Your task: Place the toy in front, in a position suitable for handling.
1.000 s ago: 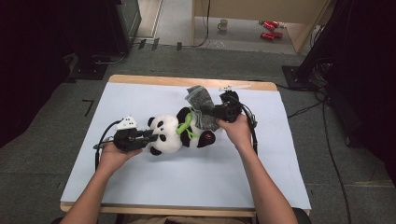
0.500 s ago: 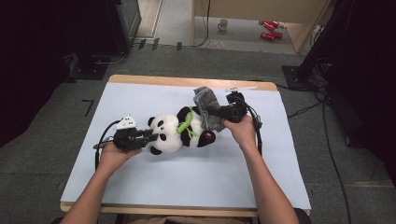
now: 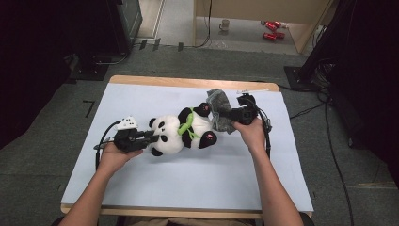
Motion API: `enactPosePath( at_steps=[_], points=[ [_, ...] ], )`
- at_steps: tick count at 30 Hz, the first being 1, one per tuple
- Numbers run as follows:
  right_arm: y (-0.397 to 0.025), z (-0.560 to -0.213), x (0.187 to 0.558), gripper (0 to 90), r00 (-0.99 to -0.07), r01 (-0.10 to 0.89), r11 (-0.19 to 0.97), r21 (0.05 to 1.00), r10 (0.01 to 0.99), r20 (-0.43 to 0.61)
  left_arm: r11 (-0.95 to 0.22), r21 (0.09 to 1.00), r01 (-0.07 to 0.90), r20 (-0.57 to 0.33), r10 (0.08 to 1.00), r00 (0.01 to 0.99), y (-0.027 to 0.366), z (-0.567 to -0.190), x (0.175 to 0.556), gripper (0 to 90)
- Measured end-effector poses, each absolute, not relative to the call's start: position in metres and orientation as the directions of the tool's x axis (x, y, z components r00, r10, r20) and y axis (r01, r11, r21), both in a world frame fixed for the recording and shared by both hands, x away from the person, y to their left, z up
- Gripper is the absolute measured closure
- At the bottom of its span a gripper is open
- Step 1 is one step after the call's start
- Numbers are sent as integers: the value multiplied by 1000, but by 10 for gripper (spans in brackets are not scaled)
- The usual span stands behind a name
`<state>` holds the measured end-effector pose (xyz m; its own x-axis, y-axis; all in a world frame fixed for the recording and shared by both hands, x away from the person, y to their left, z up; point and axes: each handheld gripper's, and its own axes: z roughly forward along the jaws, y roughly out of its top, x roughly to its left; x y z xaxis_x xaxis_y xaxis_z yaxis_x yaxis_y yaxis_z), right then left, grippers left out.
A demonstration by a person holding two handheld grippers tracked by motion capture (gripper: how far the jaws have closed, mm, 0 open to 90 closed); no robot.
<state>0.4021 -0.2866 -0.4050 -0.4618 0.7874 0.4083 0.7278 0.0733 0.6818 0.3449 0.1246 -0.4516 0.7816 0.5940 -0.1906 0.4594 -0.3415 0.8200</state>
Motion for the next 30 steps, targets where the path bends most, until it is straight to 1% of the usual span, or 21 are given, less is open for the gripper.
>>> enactPosePath(
  at_steps=[4, 6, 12, 20, 30],
  points=[
    [-294, -399, 397, 763, -457, 722, 53, 690, 785, 418, -342, 818, 463, -196, 590, 783, 125, -451, 346, 711],
    [-293, -395, 393, 764, -465, 715, 51, 698, 780, 419, -333, 818, 470, -211, 586, 782, 126, -451, 347, 722],
    [-287, -381, 381, 763, -501, 698, 63, 714, 755, 423, -319, 822, 473, -215, 594, 775, 126, -450, 349, 740],
    [-265, -368, 366, 763, -567, 674, 116, 730, 714, 411, -324, 818, 475, -212, 598, 773, 125, -447, 352, 754],
    [-242, -363, 349, 763, -615, 678, 178, 713, 669, 418, -321, 817, 479, -211, 607, 767, 124, -445, 355, 753]
  ],
)
